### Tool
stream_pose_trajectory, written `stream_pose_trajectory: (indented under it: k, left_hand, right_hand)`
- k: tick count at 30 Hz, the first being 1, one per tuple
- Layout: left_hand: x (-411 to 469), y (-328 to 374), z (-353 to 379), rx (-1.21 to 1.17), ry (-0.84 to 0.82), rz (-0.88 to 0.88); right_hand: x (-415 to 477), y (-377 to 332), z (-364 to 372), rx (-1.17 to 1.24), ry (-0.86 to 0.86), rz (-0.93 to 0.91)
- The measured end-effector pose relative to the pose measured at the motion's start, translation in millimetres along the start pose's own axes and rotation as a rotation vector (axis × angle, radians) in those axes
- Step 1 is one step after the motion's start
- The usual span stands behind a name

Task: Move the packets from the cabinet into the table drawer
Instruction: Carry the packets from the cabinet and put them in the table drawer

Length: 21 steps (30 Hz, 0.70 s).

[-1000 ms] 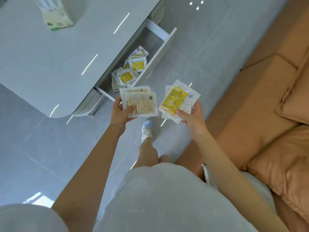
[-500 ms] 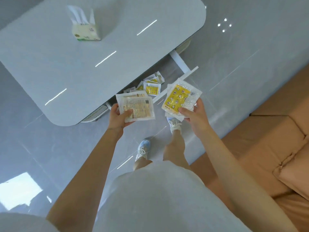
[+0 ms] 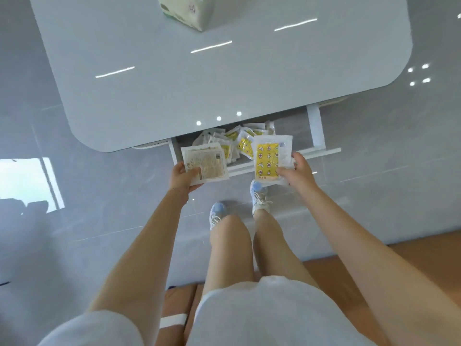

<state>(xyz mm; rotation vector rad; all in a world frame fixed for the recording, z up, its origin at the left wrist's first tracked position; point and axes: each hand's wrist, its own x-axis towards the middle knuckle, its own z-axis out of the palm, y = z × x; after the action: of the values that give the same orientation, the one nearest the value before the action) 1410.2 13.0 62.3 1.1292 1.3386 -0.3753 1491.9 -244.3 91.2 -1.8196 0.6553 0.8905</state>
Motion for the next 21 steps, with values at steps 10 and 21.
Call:
stream_pose_trajectory:
  k: [10, 21]
  left_hand:
    - [174, -61, 15, 0.029, 0.153, 0.047]
    - [263, -98, 30, 0.140, 0.274, 0.188]
  right_hand:
    - [193, 58, 83, -0.038, 0.019, 0.097]
    - [276, 103, 132, -0.325, 0.159, -0.064]
